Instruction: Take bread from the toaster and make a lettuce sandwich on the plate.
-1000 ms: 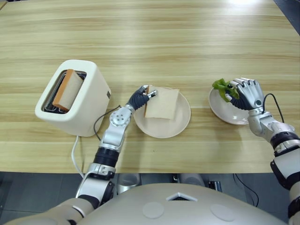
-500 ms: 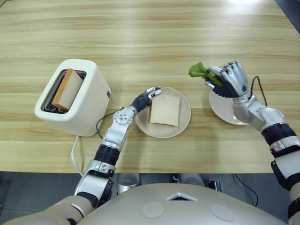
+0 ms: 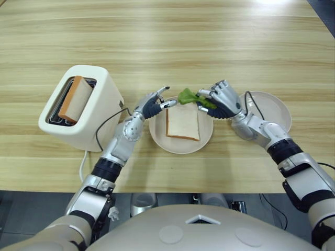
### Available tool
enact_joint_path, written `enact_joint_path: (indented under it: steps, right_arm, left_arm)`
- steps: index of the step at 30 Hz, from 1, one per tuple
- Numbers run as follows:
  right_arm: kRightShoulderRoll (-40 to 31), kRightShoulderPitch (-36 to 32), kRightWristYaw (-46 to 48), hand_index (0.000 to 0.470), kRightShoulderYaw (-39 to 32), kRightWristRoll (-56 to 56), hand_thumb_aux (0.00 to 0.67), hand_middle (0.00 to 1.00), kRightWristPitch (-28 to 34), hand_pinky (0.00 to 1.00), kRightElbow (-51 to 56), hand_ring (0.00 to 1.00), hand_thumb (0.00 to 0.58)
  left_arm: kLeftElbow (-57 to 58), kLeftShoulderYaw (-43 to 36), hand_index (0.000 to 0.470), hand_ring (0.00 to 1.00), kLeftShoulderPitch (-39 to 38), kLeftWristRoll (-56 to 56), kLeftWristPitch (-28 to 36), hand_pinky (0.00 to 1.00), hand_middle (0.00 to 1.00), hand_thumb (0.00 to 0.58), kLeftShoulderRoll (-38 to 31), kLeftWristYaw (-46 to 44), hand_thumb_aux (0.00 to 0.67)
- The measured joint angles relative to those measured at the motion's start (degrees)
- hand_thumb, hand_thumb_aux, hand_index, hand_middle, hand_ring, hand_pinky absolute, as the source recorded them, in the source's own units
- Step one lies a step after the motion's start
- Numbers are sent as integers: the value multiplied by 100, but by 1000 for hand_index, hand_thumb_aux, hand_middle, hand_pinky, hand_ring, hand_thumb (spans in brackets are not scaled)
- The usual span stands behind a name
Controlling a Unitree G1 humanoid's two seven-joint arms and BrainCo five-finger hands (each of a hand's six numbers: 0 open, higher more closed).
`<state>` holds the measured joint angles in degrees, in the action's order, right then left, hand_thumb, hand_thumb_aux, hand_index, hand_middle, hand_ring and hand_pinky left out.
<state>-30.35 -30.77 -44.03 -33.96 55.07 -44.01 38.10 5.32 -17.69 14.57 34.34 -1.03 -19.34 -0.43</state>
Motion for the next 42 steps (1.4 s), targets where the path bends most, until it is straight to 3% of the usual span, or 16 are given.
enact_joint_path:
  steps: [10, 15, 16, 17, 18, 19, 20, 21, 22, 23, 24, 25, 26, 29, 36, 42]
  right_arm:
    - [120, -183, 84, 460, -56, 4, 670, 1000, -119, 1000, 84, 1000, 580]
    - [178, -178, 178, 460, -78, -4, 670, 1000, -225, 1000, 347, 1000, 580]
    - [247, -197, 293, 460, -121, -3, 670, 1000, -264, 1000, 469, 1000, 580]
    - [367, -224, 517, 460, -253, 8, 670, 1000, -294, 1000, 674, 1000, 580]
    - [402, -222, 609, 460, -340, 15, 670, 1000, -312, 1000, 770, 1000, 580]
    - [473, -232, 744, 424, -395, 19, 617, 1000, -332, 1000, 900, 1000, 576]
    - [520, -242, 847, 341, -469, 29, 497, 1000, -341, 1000, 1037, 1000, 541]
    - [532, -245, 903, 341, -511, 41, 497, 1000, -340, 1000, 1108, 1000, 541]
    - [542, -258, 940, 251, -541, 63, 365, 937, -336, 937, 1197, 937, 460]
    - [548, -276, 963, 236, -564, 72, 344, 910, -333, 910, 1278, 910, 443]
    - [567, -303, 1005, 5, -568, 72, 8, 784, -329, 784, 1344, 784, 14]
    - [594, -329, 1022, 5, -570, 71, 8, 784, -328, 784, 1392, 784, 14]
    - [629, -360, 1042, 0, -574, 72, 0, 557, -324, 557, 1438, 557, 0]
    - [733, -431, 1115, 0, -626, 78, 0, 349, -288, 349, 1583, 349, 0]
    - [750, -437, 1290, 0, -675, -12, 0, 278, -311, 278, 1710, 278, 0]
    - [714, -427, 1393, 0, -660, -136, 0, 275, -378, 275, 1663, 275, 0]
  left_arm:
    - [-195, 10, 0, 710, -288, 112, 58, 710, 710, 0, 17, -18, 0]
    - [-1246, 445, 0, 702, -431, 290, 168, 702, 702, 0, -70, 219, 0]
    - [-1601, 592, 0, 647, -466, 328, 202, 647, 647, 0, -82, 239, 0]
    - [-2201, 841, 0, 482, -546, 333, 247, 482, 482, 0, -117, 233, 0]
    - [-2468, 955, 0, 447, -564, 333, 260, 447, 447, 0, -131, 229, 0]
    - [-2797, 1099, 0, 408, -641, 329, 313, 408, 408, 0, -150, 183, 0]
    - [-3169, 1254, 0, 388, -736, 326, 386, 388, 388, 0, -169, 109, 0]
    - [-3427, 1366, 0, 388, -790, 324, 409, 388, 388, 0, -180, 71, 0]
    - [-3698, 1494, 0, 373, -845, 309, 402, 373, 373, 0, -195, 51, 0]
    - [-3927, 1616, 0, 376, -865, 280, 359, 376, 376, 0, -197, 51, 0]
    - [-4157, 1751, 0, 373, -868, 164, 254, 373, 373, 0, -197, 55, 0]
    - [-4323, 1835, 0, 373, -863, 89, 170, 373, 373, 0, -197, 62, 0]
    - [-4481, 1899, 0, 365, -861, 69, 98, 365, 365, 0, -196, 69, 0]
    - [-4742, 2295, 0, 357, -880, -41, -43, 357, 357, 0, -204, 105, 0]
    - [-4562, 3698, 0, 282, -1448, 394, 62, 282, 282, 0, -545, 247, 0]
    - [-3955, 4107, 0, 169, -1991, 536, 194, 169, 169, 0, -671, 295, 0]
